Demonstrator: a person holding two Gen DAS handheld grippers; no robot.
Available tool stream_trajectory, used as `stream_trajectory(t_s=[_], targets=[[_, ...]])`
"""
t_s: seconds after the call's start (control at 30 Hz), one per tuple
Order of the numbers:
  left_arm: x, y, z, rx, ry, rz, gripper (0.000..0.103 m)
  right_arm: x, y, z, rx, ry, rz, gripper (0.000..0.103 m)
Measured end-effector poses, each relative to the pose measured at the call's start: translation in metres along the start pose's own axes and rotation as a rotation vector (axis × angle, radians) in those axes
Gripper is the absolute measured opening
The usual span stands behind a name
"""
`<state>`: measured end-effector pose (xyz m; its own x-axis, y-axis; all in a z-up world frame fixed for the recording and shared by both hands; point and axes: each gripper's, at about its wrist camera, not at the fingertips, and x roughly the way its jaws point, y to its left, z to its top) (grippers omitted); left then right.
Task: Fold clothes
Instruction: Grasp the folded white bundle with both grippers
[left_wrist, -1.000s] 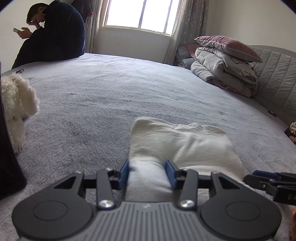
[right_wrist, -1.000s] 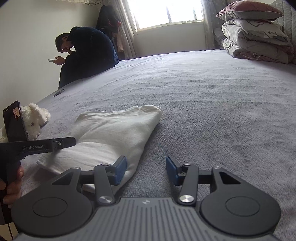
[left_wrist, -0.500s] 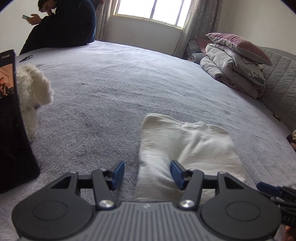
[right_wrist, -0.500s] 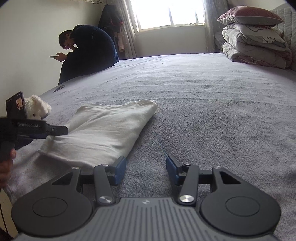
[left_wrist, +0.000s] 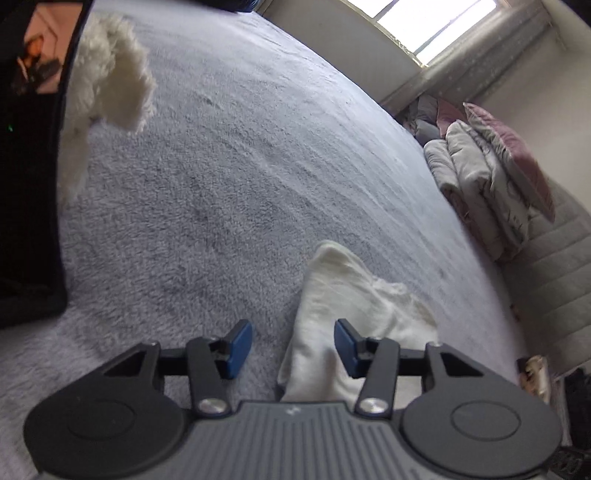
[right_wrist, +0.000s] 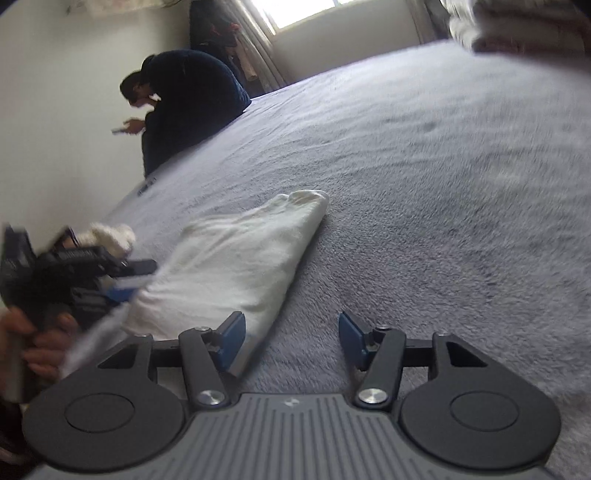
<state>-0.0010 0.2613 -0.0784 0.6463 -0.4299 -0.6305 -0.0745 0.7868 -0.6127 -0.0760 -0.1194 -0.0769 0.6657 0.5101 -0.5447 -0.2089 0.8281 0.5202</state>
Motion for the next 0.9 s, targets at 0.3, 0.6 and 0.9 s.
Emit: stream_trajectory(t_s=[0.3, 0.6, 0.9], targets=[[0.033, 0.009, 0.0, -0.093, 0.005, -0.14, 0.049, 0.044, -0.017, 0.023, 0.201, 0.019, 0.128, 0.053], [0.052, -0.014, -0.016, 0.031, -0.073, -0.136, 0.047, 0.078, 0.011, 0.028, 0.134, -0.011, 0.111, 0.048], [0.054, -0.038, -0.028, 0.08, -0.192, -0.03, 0.021, 0.084, 0.02, 0.026, 0.106, -0.045, 0.03, 0.02]])
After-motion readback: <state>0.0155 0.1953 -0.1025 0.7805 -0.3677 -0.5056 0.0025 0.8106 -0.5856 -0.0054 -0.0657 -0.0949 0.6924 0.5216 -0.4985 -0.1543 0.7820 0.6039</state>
